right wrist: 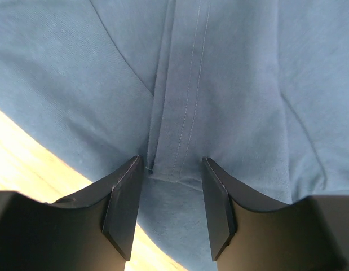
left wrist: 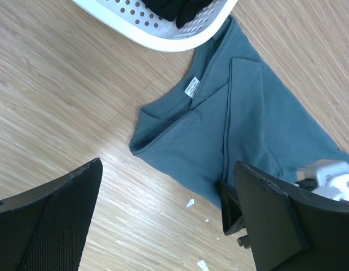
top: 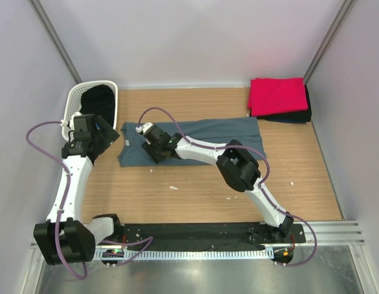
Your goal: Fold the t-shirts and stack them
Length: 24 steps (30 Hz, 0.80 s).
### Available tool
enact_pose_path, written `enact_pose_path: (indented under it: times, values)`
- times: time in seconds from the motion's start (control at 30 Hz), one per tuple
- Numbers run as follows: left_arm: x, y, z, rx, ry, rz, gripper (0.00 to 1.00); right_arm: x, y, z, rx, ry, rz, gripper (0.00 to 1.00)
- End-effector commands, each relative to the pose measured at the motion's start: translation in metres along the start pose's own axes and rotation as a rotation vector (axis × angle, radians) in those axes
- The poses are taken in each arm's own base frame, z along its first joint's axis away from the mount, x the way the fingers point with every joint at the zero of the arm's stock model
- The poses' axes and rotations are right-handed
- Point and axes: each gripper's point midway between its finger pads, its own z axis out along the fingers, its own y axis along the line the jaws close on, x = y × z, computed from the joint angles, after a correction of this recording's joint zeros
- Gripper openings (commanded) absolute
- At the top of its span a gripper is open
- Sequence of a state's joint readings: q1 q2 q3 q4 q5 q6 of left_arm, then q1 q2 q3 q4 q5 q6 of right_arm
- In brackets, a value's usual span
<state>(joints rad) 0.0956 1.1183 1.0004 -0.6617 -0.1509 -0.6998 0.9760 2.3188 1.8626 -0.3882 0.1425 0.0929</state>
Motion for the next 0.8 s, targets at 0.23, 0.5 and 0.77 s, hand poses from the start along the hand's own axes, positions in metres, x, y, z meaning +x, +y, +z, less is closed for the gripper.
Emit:
enact_pose_path:
  times: [0.23, 0.5, 0.77]
  values:
    - [-0.011, -0.006, -0.004, 0.043, -0.044, -0.027, 1.00, -0.015, 0.002, -0.001, 0.013, -0.035, 0.003, 0.36]
    - [-0.008, -0.007, -0.001, 0.058, -0.032, -0.039, 1.00, -0.043, -0.010, -0.017, 0.055, -0.103, -0.016, 0.18]
    - [-0.008, -0.011, -0.004, 0.080, -0.030, -0.032, 1.00, -0.062, -0.051, -0.021, 0.047, -0.112, 0.017, 0.10]
